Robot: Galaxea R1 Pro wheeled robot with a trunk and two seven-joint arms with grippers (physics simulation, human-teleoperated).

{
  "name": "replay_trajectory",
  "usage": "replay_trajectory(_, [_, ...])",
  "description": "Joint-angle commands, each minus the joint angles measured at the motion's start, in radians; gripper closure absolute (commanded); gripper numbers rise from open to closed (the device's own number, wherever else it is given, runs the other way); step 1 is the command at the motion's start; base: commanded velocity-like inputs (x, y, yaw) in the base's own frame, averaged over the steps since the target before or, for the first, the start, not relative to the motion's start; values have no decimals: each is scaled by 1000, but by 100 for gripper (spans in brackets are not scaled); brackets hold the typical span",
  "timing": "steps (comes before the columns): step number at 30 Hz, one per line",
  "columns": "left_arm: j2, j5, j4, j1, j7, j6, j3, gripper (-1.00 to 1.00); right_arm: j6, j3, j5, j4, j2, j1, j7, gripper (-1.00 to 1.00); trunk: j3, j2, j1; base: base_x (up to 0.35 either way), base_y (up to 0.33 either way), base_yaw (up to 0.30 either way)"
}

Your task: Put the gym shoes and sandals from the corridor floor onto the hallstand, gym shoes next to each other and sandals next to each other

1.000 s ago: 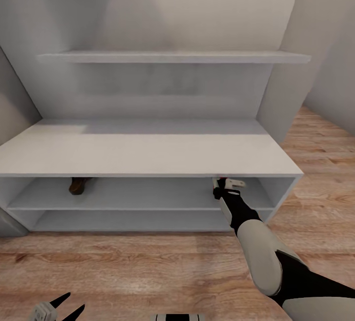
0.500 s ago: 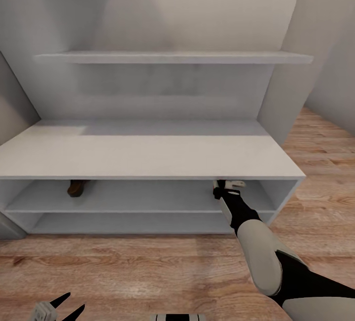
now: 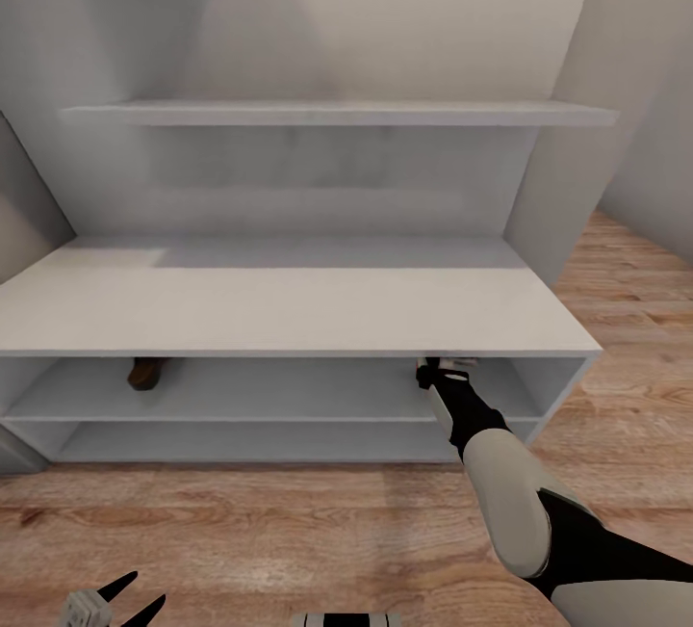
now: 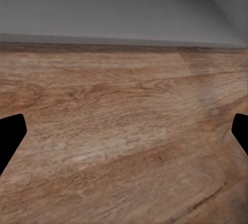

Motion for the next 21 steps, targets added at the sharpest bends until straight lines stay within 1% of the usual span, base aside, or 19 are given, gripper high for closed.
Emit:
replay_trajectory(1, [0,1,1,-1,-4,-5,3,-100,6,-4,9,-2,1,0,0,100,-1,0,0,23,0,0])
replay_trajectory(12, [1,1,1,-1,-4,-5,3,-100,6,-4,9,-2,1,0,0,100,-1,0,0,4,0,0])
replay_trajectory(13, [1,1,1,-1,-4,-5,3,-100,6,-4,9,-2,1,0,0,-100,-1,0,0,0,0,0])
replay_trajectory(21, [1,1,1,-1,-4,-5,3,-100,7,-4,10,-3,1,0,0,-100,-1,0,0,0,0,0])
